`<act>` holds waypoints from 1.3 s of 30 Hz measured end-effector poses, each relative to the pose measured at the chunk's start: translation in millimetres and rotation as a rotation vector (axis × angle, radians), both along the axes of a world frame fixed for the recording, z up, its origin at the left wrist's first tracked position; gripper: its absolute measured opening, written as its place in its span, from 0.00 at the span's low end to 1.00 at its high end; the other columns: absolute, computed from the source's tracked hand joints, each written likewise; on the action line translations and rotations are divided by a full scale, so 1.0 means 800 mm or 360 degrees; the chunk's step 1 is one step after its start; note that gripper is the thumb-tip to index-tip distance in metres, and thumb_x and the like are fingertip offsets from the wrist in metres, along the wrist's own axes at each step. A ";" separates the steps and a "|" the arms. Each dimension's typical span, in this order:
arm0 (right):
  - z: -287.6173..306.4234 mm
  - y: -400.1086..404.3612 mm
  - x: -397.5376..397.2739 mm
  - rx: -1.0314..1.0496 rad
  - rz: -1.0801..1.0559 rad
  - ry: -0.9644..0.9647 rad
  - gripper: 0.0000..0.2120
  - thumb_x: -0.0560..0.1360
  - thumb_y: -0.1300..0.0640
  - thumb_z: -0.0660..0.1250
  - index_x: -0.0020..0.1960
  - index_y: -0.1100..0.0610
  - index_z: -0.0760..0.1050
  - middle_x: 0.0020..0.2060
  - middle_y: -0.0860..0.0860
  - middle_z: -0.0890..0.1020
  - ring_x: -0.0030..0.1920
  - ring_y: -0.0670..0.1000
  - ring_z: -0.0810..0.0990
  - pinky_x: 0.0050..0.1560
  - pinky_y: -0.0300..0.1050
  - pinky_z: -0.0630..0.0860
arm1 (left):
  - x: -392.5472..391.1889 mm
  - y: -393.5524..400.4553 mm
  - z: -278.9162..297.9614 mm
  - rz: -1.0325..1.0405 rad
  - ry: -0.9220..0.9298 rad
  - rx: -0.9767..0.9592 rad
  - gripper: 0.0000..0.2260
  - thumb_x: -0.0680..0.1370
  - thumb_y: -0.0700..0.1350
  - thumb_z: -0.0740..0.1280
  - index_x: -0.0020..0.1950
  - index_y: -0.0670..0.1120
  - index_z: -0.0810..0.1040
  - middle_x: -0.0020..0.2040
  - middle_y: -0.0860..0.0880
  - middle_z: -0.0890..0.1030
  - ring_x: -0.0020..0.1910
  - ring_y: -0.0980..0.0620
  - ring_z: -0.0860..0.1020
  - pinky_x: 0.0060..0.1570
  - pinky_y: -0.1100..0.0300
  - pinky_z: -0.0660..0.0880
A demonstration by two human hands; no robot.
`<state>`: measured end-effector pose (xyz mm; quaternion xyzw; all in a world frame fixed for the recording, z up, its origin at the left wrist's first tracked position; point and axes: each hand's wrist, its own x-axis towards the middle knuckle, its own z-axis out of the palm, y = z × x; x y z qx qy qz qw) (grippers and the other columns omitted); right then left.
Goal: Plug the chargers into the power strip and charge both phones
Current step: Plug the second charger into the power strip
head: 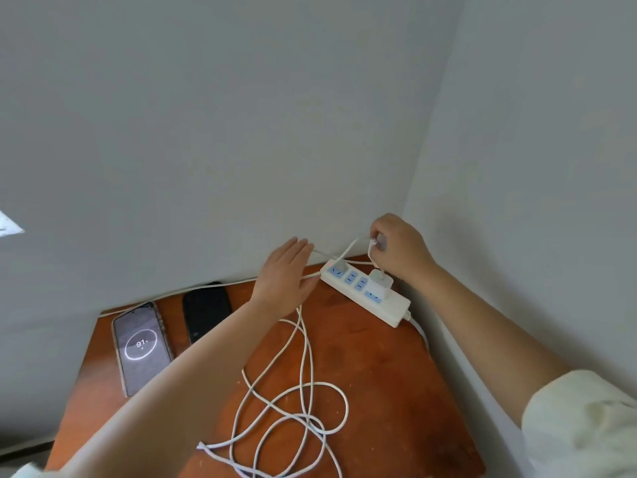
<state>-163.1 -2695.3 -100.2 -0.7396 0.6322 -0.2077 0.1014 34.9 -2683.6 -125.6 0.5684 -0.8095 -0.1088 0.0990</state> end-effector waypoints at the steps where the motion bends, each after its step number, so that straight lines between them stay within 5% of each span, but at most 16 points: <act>1: 0.003 -0.008 -0.001 0.0028 0.0028 0.0021 0.07 0.71 0.68 0.62 0.49 0.66 0.75 0.48 0.59 0.78 0.47 0.58 0.76 0.42 0.41 0.66 | -0.006 -0.009 0.003 -0.0060 -0.0063 0.0011 0.23 0.81 0.50 0.55 0.74 0.45 0.56 0.77 0.48 0.57 0.77 0.51 0.51 0.74 0.56 0.47; 10: -0.012 -0.062 0.006 0.0307 -0.0073 -0.0194 0.07 0.73 0.66 0.64 0.50 0.65 0.74 0.47 0.59 0.81 0.46 0.56 0.77 0.45 0.45 0.72 | -0.025 -0.058 -0.012 -0.0114 -0.0303 0.0259 0.19 0.82 0.50 0.50 0.70 0.45 0.66 0.70 0.45 0.71 0.73 0.49 0.62 0.74 0.55 0.50; 14: -0.046 -0.062 0.013 0.0383 -0.0087 -0.0225 0.06 0.72 0.68 0.62 0.48 0.65 0.75 0.42 0.60 0.80 0.40 0.52 0.73 0.39 0.40 0.66 | -0.018 -0.048 -0.033 0.0110 -0.0421 0.0349 0.22 0.82 0.53 0.49 0.61 0.41 0.75 0.65 0.43 0.75 0.70 0.47 0.66 0.73 0.54 0.54; 20: -0.067 -0.054 0.007 0.0322 -0.0217 -0.0343 0.05 0.73 0.68 0.64 0.48 0.67 0.75 0.42 0.61 0.80 0.41 0.56 0.75 0.40 0.44 0.70 | -0.027 -0.037 -0.064 0.0082 -0.0116 0.0294 0.24 0.81 0.45 0.54 0.75 0.45 0.51 0.78 0.46 0.51 0.77 0.49 0.46 0.75 0.55 0.44; 26: -0.065 -0.053 0.011 0.0311 -0.0266 -0.0360 0.06 0.73 0.67 0.64 0.49 0.67 0.75 0.46 0.63 0.81 0.48 0.60 0.79 0.48 0.50 0.74 | -0.032 -0.045 -0.072 -0.0050 -0.0149 0.0346 0.26 0.81 0.52 0.51 0.76 0.44 0.46 0.78 0.47 0.47 0.77 0.50 0.43 0.75 0.55 0.43; 32: -0.072 -0.046 0.018 0.0231 -0.0182 -0.0148 0.06 0.75 0.64 0.61 0.50 0.66 0.74 0.41 0.60 0.80 0.45 0.58 0.76 0.42 0.47 0.68 | -0.035 -0.053 -0.074 -0.0142 -0.0203 0.0332 0.25 0.82 0.50 0.50 0.76 0.45 0.46 0.78 0.48 0.46 0.77 0.50 0.43 0.75 0.54 0.43; 39: -0.070 -0.038 0.034 0.0113 -0.0125 0.0495 0.12 0.77 0.54 0.60 0.56 0.61 0.72 0.51 0.57 0.81 0.58 0.56 0.71 0.54 0.49 0.62 | -0.035 -0.057 -0.075 -0.0187 -0.0249 0.0297 0.25 0.82 0.50 0.50 0.76 0.46 0.46 0.78 0.49 0.46 0.77 0.51 0.42 0.75 0.54 0.43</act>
